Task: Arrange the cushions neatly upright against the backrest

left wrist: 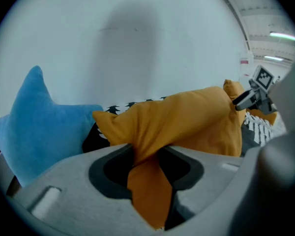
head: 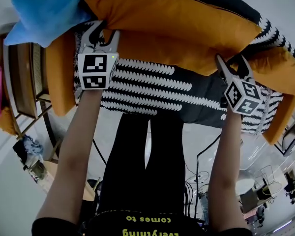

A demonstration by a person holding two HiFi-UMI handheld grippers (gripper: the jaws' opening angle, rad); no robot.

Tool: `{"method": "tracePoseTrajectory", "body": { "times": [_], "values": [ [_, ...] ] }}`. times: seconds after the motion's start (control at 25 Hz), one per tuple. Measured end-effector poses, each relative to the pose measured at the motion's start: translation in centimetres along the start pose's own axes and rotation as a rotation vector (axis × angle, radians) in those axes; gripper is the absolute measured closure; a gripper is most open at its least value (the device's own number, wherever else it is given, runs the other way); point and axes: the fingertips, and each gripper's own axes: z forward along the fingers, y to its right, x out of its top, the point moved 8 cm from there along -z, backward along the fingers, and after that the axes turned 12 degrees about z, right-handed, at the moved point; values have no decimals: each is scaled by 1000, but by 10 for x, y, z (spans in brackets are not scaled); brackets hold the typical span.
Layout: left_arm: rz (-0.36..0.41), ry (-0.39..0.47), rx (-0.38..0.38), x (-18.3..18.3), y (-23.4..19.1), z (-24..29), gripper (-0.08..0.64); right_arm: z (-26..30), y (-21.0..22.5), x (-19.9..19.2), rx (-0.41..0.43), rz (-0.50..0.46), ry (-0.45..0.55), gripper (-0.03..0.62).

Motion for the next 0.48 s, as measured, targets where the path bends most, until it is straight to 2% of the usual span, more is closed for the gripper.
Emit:
{"method": "tracePoseTrajectory", "body": {
  "times": [0.16,0.24,0.28,0.32,0.36,0.48],
  "values": [
    [0,11,44,-2,4,-21,358,-27,-23,6,21,-72,38,201],
    [-27,31,54,-2,4,-26,332,-39,-34,10,41,-91,52,201],
    [-59,49,57,-1,2,-27,270,-45,-37,12,51,-94,63,201],
    [-100,67,58,1,0,-28,76,-49,-40,15,60,-95,77,201],
    [-139,81,57,2,-3,-28,31,-52,-43,18,68,-93,91,201],
    [-192,91,52,-2,-4,-37,31,-54,-53,19,96,-77,117,201]
  ]
}}
